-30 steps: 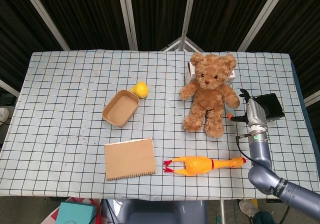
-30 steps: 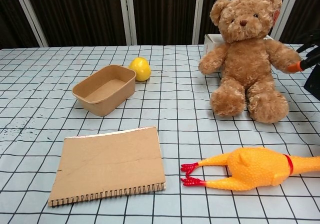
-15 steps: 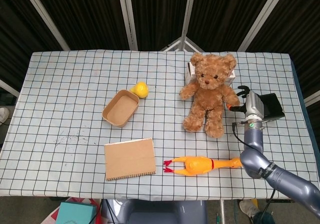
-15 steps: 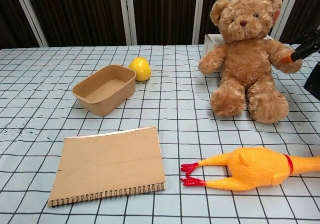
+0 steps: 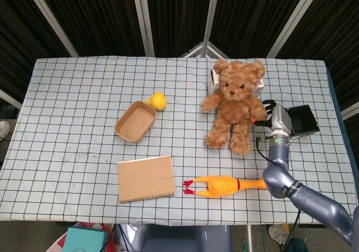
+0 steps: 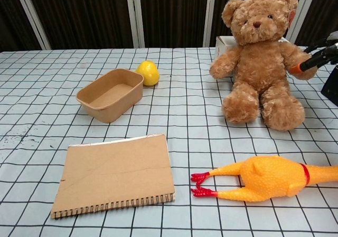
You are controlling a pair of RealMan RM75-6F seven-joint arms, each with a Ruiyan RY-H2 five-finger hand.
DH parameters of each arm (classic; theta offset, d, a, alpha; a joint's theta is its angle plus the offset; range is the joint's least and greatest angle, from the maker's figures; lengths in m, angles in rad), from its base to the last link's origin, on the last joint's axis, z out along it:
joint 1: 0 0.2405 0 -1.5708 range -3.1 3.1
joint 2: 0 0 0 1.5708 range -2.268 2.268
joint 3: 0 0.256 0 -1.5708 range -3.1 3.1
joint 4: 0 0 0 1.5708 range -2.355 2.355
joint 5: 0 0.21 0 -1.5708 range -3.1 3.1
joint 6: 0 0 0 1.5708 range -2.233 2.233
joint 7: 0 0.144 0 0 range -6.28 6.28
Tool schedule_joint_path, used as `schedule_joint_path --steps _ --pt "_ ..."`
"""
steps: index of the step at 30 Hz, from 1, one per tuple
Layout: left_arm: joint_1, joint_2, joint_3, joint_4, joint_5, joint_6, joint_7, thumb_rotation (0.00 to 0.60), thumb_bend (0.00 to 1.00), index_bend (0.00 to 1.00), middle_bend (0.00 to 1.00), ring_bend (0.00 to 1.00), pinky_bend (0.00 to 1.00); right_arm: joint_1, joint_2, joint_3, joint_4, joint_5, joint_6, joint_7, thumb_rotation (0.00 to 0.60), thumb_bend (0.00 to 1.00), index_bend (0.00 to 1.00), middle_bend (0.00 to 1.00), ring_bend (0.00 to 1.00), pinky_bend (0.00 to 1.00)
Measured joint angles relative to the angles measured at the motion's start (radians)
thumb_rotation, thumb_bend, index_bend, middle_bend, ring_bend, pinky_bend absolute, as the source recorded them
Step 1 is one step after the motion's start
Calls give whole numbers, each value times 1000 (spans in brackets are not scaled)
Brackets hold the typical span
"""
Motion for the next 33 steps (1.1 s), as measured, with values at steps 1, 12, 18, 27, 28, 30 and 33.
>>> schedule_joint_path --steps 1,12,18,27,28,30,33 --pt "0 0 0 0 -1 -1 1 600 269 223 0 0 135 1 -4 2 6 -4 3 5 600 236 358 453 377 0" --pt "-2 0 0 -4 -5 -5 9 600 269 225 0 0 135 5 -48 16 67 -54 40 29 600 237 492 550 474 0" --pt "-2 1 1 -5 -2 -4 8 600 269 226 0 0 135 0 -59 19 85 -59 31 33 600 236 498 552 476 0" --pt "-1 1 0 -6 -5 -4 7 600 269 226 0 0 135 7 -70 27 91 -89 24 30 600 427 526 556 482 0" --pt "-1 2 1 -6 -5 -4 7 600 269 226 0 0 135 8 -70 27 91 -92 25 27 600 445 526 557 483 0" --pt "-1 2 1 -5 -5 -4 6 600 269 226 0 0 135 11 -71 26 92 -99 33 19 600 458 527 556 483 0" --pt "-1 2 1 -6 -5 -4 5 600 269 226 0 0 135 10 -76 17 96 -102 34 8 600 458 527 556 483 0"
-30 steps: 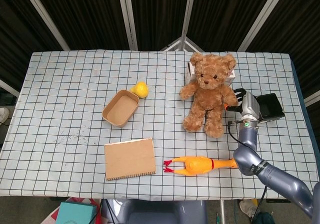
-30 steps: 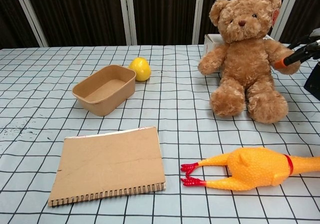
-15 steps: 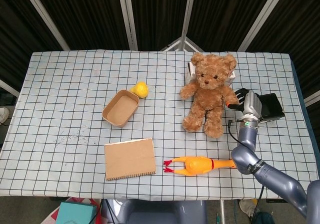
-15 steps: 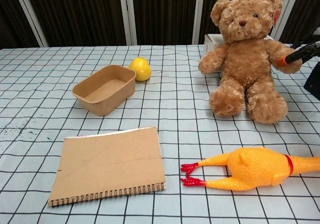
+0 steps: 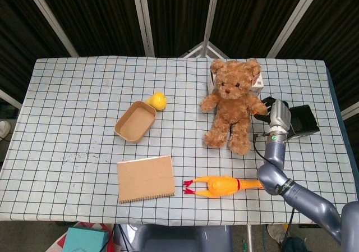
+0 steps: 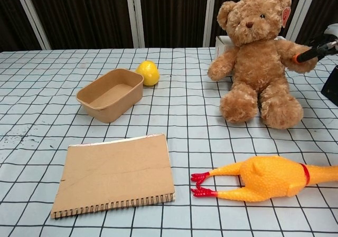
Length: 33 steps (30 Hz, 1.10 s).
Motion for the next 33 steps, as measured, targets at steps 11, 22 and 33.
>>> schedule_joint_path --steps 11,22,33 --pt "-2 -1 -1 -2 -5 -5 6 600 269 226 0 0 135 -2 -14 4 31 -14 -22 3 600 459 527 556 483 0" --pt "-1 0 0 -4 -5 -3 7 600 269 226 0 0 135 -10 -21 6 44 -18 -31 2 600 459 527 556 483 0" --pt "-1 0 1 -5 -4 -3 6 600 269 226 0 0 135 -21 -24 -6 58 -17 -38 -23 600 458 527 556 483 0"
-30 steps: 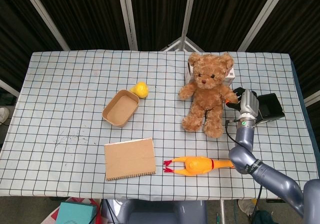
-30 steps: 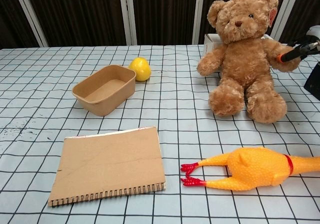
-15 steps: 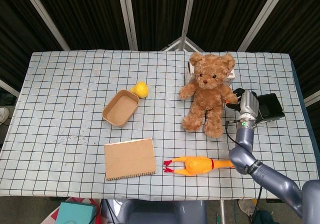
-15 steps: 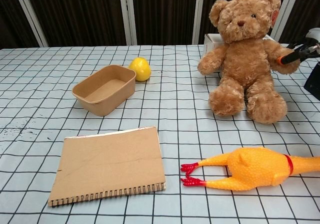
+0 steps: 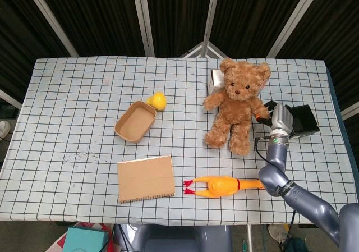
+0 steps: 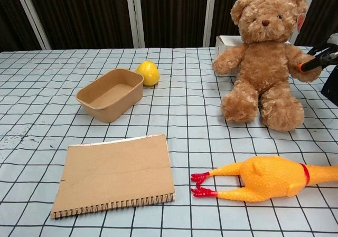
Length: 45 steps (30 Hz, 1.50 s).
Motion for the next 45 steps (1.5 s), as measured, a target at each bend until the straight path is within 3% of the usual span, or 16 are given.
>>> schedule_joint_path --steps 25,27,29,32,35,38,45 --pt "-1 0 1 -3 1 -2 3 600 269 226 0 0 135 -6 16 0 -36 -42 6 -12 600 458 520 556 462 0" --pt "-1 0 2 -3 2 -1 4 600 269 226 0 0 135 -7 15 -4 -36 -38 4 -18 600 459 464 543 424 0" --pt "0 0 2 -3 2 0 2 600 269 226 0 0 135 -8 17 -8 -39 -36 -7 -21 600 445 345 469 360 0" --pt "0 1 1 -3 1 0 -2 600 269 226 0 0 135 -13 39 -23 -64 -40 -51 -31 600 354 135 274 215 0" --pt "0 2 0 -3 0 -1 -2 600 269 226 0 0 135 -19 72 -33 -100 -45 -88 -33 600 296 15 156 110 0" --pt "-1 2 1 -3 0 -3 -1 600 269 226 0 0 135 -26 100 -37 -134 -46 -108 -28 600 281 0 99 48 0" --pt "2 5 2 -3 2 0 -10 600 269 226 0 0 135 -62 164 -36 -212 -83 -120 27 600 277 0 86 29 0"
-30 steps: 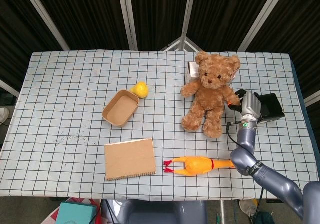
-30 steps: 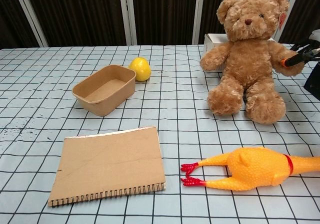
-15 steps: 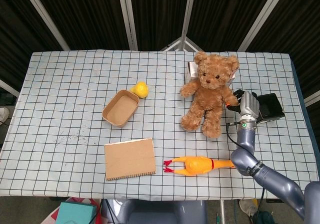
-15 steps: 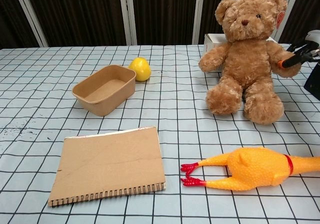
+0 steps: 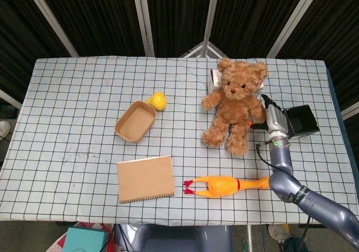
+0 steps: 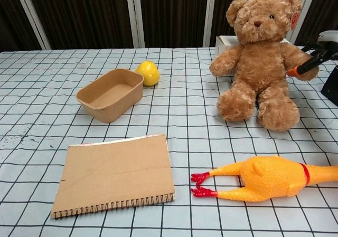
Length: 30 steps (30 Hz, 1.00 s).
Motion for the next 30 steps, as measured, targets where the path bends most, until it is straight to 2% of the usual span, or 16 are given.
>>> schedule_joint_path --steps 6,10,16,20,24,27,30 --pt "2 6 1 1 3 -2 -18 600 269 226 0 0 135 -98 89 -39 -115 -88 70 38 600 277 0 87 35 0" --pt "2 9 6 -2 10 -3 -24 600 269 226 0 0 135 -204 151 -100 -226 -197 164 77 600 277 0 87 36 0" --pt "7 11 15 -4 33 7 -36 600 269 226 0 0 135 -350 200 -223 -318 -480 322 169 600 277 0 88 42 0" --pt "11 12 21 0 45 15 -45 600 269 226 0 0 135 -429 215 -331 -309 -746 425 245 600 277 58 88 41 0" --pt "12 13 20 2 44 17 -43 600 269 226 0 0 135 -491 229 -420 -250 -969 540 283 600 277 107 88 39 0" --pt "12 12 19 2 43 18 -36 600 269 226 0 0 135 -532 239 -459 -203 -1060 634 286 600 277 108 88 35 0" --pt "11 9 20 1 45 18 -28 600 269 226 0 0 135 -559 252 -478 -171 -1094 671 264 600 277 108 87 33 0"
